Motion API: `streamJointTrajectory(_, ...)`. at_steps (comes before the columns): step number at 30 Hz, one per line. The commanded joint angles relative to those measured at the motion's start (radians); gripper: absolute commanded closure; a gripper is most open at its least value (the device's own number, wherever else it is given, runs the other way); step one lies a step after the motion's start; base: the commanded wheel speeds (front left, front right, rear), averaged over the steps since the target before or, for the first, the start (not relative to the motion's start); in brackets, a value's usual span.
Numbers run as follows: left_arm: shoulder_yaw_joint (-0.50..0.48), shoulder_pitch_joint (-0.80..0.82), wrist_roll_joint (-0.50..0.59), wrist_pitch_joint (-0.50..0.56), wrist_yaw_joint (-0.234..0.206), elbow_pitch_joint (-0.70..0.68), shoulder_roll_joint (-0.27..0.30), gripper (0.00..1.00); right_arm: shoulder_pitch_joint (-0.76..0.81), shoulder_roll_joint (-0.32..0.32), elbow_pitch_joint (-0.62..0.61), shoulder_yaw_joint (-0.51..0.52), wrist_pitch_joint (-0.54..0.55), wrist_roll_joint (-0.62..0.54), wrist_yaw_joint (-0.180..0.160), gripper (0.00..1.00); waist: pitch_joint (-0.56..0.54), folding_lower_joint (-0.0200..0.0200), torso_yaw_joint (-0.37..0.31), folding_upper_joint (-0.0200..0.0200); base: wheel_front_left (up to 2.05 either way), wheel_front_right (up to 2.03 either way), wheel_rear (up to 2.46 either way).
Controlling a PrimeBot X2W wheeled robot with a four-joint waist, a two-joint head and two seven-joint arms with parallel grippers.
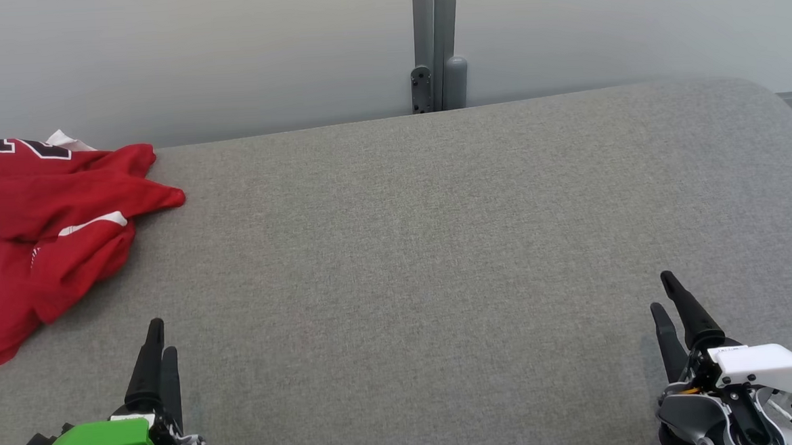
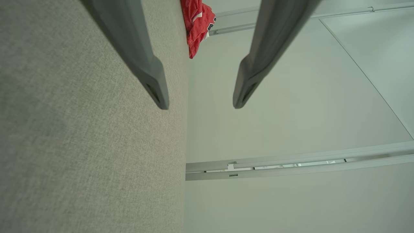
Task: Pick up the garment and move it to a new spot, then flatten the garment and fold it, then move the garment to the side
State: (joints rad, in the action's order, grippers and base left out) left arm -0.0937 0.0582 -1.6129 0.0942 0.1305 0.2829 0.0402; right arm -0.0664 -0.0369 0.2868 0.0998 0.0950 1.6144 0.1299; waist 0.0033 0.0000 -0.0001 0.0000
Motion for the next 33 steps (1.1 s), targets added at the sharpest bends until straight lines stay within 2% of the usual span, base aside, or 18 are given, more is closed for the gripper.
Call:
streamJointTrajectory(1, 0.009, 0.014, 0.009, -0.012, 0.000, -0.025, 0.004, 0.00, -0.013, -0.005, -0.018, -0.008, -0.013, -0.009, 0.000, 0.00, 0.000, 0.0000, 0.000, 0.0000, 0.00, 0.00, 0.00)
streamJointTrajectory(9, 0.038, 0.005, 0.043, -0.050, 0.000, -0.049, 0.005, 0.00, -0.007, -0.006, -0.024, -0.020, -0.051, -0.040, 0.000, 0.00, 0.001, 0.0000, 0.000, 0.0000, 0.00, 0.00, 0.00)
streamJointTrajectory(19, 0.056, 0.002, 0.182, -0.093, -0.007, -0.092, 0.006, 0.00, -0.003, -0.008, -0.067, -0.011, -0.094, -0.161, 0.000, 0.00, 0.003, 0.0000, 0.002, 0.0000, 0.00, 0.00, 0.00)
streamJointTrajectory(33, 0.119, -0.002, 0.505, -0.146, -0.060, -0.190, 0.008, 0.00, 0.010, -0.010, -0.156, -0.018, -0.147, -0.421, 0.001, 0.00, 0.006, 0.0000, 0.003, 0.0000, 0.00, 0.00, 0.00)
